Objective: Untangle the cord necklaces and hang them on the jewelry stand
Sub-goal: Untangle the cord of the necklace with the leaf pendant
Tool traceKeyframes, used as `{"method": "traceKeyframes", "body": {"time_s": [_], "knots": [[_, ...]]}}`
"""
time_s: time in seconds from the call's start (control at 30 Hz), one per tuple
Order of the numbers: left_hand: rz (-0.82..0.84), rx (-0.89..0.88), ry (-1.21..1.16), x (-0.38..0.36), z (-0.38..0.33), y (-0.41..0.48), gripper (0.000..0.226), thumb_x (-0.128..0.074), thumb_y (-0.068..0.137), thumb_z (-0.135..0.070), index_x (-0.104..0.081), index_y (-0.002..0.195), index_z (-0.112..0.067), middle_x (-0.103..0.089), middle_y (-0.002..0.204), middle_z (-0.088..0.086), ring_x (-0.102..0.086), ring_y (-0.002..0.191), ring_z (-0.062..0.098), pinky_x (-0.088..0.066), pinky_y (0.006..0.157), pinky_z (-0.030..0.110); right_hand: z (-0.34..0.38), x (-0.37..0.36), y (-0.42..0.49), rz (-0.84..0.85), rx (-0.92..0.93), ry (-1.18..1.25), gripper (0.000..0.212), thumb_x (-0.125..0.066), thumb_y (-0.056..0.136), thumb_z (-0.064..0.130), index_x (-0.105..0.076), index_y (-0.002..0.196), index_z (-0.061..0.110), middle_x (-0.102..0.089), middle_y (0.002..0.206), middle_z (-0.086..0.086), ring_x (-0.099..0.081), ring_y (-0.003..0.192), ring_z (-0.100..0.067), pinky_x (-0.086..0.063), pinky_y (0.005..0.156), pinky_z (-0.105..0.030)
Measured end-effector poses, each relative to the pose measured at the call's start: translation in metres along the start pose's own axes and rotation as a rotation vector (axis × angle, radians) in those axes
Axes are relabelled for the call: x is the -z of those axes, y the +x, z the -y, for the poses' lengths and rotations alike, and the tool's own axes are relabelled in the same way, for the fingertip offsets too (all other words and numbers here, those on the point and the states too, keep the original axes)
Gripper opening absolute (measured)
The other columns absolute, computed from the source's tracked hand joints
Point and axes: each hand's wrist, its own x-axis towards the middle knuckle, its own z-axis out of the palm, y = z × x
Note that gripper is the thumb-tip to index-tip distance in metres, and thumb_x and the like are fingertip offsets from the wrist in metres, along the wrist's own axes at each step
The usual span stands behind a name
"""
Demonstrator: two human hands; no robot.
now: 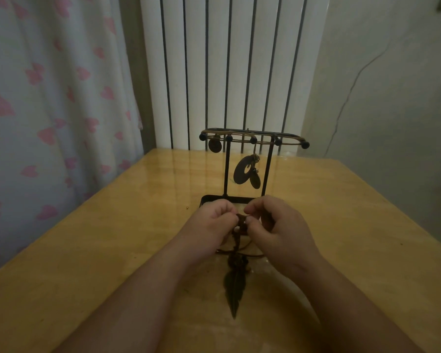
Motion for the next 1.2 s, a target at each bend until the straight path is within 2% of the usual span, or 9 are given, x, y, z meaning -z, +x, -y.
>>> {"method": "traceKeyframes", "body": {"time_s": [0.13,0.27,0.37,0.57,0.67,0.77,0.9,1.1,1.2], "knots": [[0.015,-0.014,0.076,-0.0011,-0.0019,-0.0019,0.019,-0.050,0.094,-0.016,-0.057,0.078,-0.023,-0.050,0.067,-0.005,-0.044,0.063,0.012,-0.039,0.061,0.032,0.0037,0.0026,0.0004,0.046,0.014,-0.096,0.011,-0.060,0.089,0.024,-0.058,0.087,0.035,-0.054,0.078,0.017,-0.050,0.073,0.007,-0.040,0.058,-0.011],[0.020,0.010,0.060,0.0000,-0.0014,-0.0016,0.022,-0.047,0.095,-0.016,-0.056,0.076,-0.023,-0.049,0.067,-0.004,-0.043,0.063,0.014,-0.038,0.061,0.033,0.0030,-0.0004,0.0021,0.066,-0.036,-0.110,0.009,-0.056,0.091,0.025,-0.056,0.087,0.032,-0.055,0.080,0.011,-0.052,0.068,-0.005,-0.042,0.057,-0.018],[-0.002,0.034,-0.028,0.0013,-0.0007,-0.0004,0.028,-0.047,0.094,-0.013,-0.057,0.072,-0.026,-0.049,0.058,-0.010,-0.042,0.059,0.012,-0.036,0.059,0.032,0.0019,-0.0024,0.0015,0.041,-0.061,-0.039,0.011,-0.053,0.093,0.024,-0.054,0.087,0.032,-0.055,0.081,0.010,-0.051,0.068,-0.007,-0.040,0.057,-0.018],[-0.023,0.001,0.013,0.0005,-0.0032,-0.0012,0.022,-0.050,0.095,-0.014,-0.060,0.077,-0.022,-0.050,0.061,-0.007,-0.044,0.062,0.015,-0.038,0.059,0.031,0.0023,-0.0007,0.0006,0.015,-0.052,0.033,0.007,-0.056,0.089,0.028,-0.055,0.087,0.035,-0.055,0.080,0.012,-0.050,0.067,0.000,-0.042,0.055,-0.014],[-0.021,-0.007,0.030,-0.0004,-0.0042,-0.0027,0.021,-0.048,0.095,-0.015,-0.059,0.078,-0.021,-0.050,0.063,-0.005,-0.044,0.063,0.015,-0.039,0.061,0.033,0.0029,0.0018,0.0002,0.034,-0.027,-0.027,0.007,-0.060,0.089,0.028,-0.059,0.092,0.034,-0.054,0.080,0.015,-0.050,0.067,0.006,-0.040,0.055,-0.010],[-0.012,-0.006,0.035,-0.0013,-0.0040,-0.0026,0.023,-0.048,0.095,-0.015,-0.058,0.076,-0.023,-0.050,0.065,-0.004,-0.044,0.065,0.017,-0.039,0.064,0.037,0.0029,0.0015,0.0013,0.025,-0.048,-0.070,0.010,-0.058,0.091,0.025,-0.056,0.085,0.034,-0.054,0.078,0.014,-0.049,0.066,0.001,-0.037,0.054,-0.012],[0.018,0.015,0.024,-0.0016,-0.0030,-0.0014,0.024,-0.048,0.095,-0.015,-0.058,0.076,-0.023,-0.049,0.065,-0.003,-0.044,0.065,0.017,-0.038,0.065,0.038,0.0028,-0.0023,0.0018,0.016,-0.102,0.044,0.015,-0.054,0.092,0.023,-0.054,0.082,0.034,-0.057,0.076,0.009,-0.054,0.069,-0.007,-0.046,0.054,-0.016],[-0.013,-0.035,0.048,0.0019,0.0016,-0.0006,0.012,-0.057,0.095,-0.022,-0.068,0.096,-0.026,-0.066,0.081,-0.001,-0.058,0.070,0.011,-0.049,0.066,0.028,0.0025,-0.0013,0.0016,0.039,-0.114,0.084,0.016,-0.056,0.093,0.022,-0.055,0.083,0.034,-0.058,0.077,0.009,-0.053,0.069,0.002,-0.043,0.055,-0.009],[-0.020,-0.060,0.067,0.0013,0.0023,-0.0003,0.010,-0.059,0.094,-0.022,-0.069,0.092,-0.024,-0.066,0.078,-0.001,-0.060,0.068,0.010,-0.052,0.065,0.027,0.0032,-0.0011,0.0019,0.026,-0.135,0.113,0.013,-0.058,0.091,0.020,-0.057,0.082,0.030,-0.056,0.074,0.008,-0.050,0.062,0.003,-0.043,0.054,-0.011]]}}
